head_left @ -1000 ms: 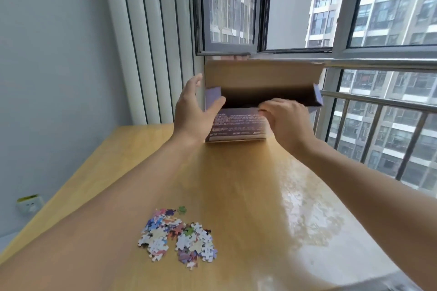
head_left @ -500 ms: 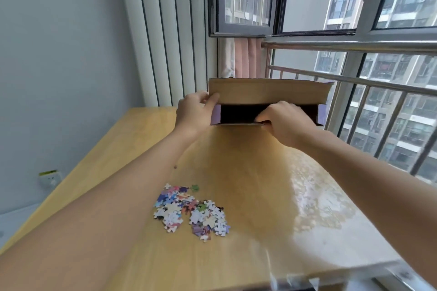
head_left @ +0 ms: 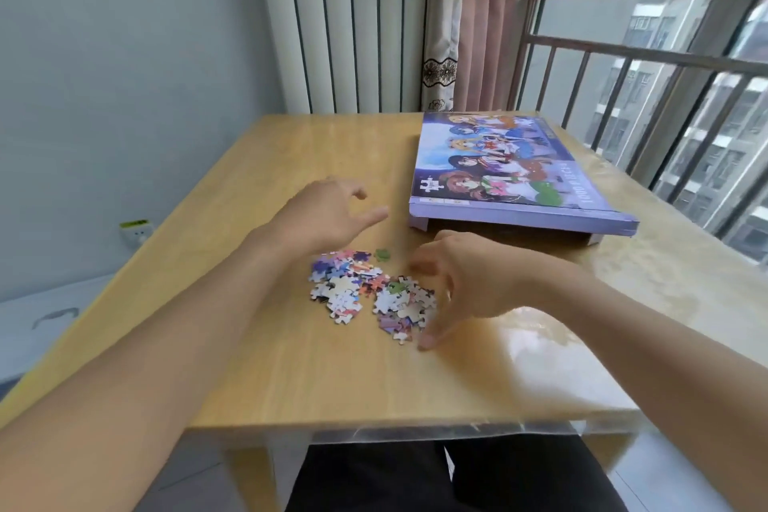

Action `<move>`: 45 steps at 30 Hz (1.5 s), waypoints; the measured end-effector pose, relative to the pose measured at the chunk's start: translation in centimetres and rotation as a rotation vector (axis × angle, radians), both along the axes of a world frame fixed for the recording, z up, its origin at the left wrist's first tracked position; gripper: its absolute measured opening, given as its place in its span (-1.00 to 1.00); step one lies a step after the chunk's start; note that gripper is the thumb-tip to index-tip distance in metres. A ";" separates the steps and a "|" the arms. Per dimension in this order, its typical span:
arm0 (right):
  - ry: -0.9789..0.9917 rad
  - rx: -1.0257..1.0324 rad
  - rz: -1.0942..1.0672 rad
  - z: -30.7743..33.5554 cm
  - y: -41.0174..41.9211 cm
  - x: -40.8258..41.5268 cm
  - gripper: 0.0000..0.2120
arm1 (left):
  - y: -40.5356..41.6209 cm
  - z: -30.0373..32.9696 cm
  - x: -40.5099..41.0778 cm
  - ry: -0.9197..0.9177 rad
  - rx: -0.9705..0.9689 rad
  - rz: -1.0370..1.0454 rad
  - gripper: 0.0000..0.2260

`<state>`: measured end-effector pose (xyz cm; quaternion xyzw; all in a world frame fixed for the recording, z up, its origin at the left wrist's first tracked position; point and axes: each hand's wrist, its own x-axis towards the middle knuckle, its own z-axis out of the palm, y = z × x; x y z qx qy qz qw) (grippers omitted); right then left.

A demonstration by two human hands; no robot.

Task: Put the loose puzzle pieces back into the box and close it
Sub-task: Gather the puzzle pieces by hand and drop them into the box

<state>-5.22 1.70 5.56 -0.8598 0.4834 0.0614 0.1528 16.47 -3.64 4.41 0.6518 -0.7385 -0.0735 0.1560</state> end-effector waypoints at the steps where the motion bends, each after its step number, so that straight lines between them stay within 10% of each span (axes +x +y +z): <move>1: -0.025 -0.009 -0.021 -0.3 0.3 0.4 -0.29 | 1.0 -0.1 1.2 -0.096 0.040 0.079 -0.40; 7: -0.255 -0.139 -0.127 -1.9 0.6 4.0 -0.48 | 6.7 -4.0 2.8 0.048 0.144 -0.030 -0.52; 15: -0.536 0.024 -0.224 -1.0 -1.6 4.5 -0.57 | 7.7 -4.8 4.2 0.512 0.245 -0.220 -0.17; 21: 0.030 0.058 -0.018 0.8 -1.9 4.6 0.18 | 7.0 -5.3 3.0 0.739 0.045 -0.120 -0.40; 25: 0.181 0.039 -0.082 0.2 -1.4 5.8 0.27 | 7.5 -5.3 3.5 0.388 -0.154 0.055 -0.41; 31: 0.051 -0.014 -0.107 0.0 -2.3 8.0 -0.07 | 8.1 -5.6 4.0 0.421 -0.173 0.009 -0.71; 45: -0.326 0.094 -0.219 -0.6 -2.6 6.5 -0.67 | 7.3 -5.0 2.3 0.776 0.017 -0.063 -0.66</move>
